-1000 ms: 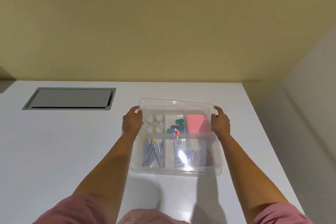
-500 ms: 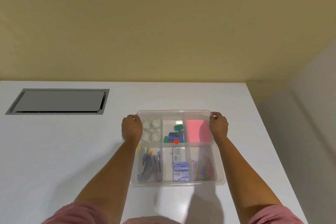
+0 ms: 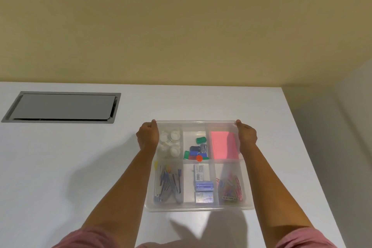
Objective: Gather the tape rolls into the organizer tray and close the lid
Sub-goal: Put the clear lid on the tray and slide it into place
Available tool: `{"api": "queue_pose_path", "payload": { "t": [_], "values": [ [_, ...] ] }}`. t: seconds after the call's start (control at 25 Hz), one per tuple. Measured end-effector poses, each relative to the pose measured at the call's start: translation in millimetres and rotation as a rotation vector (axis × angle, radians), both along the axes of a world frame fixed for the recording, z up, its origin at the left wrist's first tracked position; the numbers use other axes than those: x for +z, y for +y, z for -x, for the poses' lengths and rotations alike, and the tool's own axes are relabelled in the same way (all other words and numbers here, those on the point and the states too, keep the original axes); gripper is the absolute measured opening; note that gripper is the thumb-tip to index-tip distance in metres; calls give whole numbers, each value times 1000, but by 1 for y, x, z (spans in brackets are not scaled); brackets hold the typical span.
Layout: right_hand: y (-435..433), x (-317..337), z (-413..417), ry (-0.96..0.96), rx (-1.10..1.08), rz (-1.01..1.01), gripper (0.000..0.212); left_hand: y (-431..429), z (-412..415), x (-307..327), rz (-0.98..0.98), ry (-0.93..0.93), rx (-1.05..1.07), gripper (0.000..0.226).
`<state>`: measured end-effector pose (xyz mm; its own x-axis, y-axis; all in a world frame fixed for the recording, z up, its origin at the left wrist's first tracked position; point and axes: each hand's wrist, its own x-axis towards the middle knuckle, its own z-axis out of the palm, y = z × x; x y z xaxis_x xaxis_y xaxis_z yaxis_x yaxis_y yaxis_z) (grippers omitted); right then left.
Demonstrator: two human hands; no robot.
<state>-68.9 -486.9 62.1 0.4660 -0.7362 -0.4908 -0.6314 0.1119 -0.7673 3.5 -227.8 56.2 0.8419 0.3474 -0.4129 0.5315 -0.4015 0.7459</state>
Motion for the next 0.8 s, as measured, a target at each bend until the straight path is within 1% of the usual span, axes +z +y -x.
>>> {"api": "queue_pose_path", "payload": {
  "t": [0.12,0.4,0.52,0.6,0.72,0.8],
  "values": [
    [1,-3,0,-5,10,-12,51,0,-2,-3,16,31,4,43],
    [-1,-11,1,-18,4,-2,49,6,-8,-7,80,74,17,35],
    [-2,-15,0,-27,0,12,47,7,-7,-9,94,58,55,40],
    [0,-15,-1,-17,9,37,44,5,-6,-8,60,50,53,44],
    [3,-16,-1,16,33,113,46,1,-5,-4,30,56,40,43],
    [3,-17,0,3,41,171,35,2,-4,0,13,52,8,40]
  ]
}}
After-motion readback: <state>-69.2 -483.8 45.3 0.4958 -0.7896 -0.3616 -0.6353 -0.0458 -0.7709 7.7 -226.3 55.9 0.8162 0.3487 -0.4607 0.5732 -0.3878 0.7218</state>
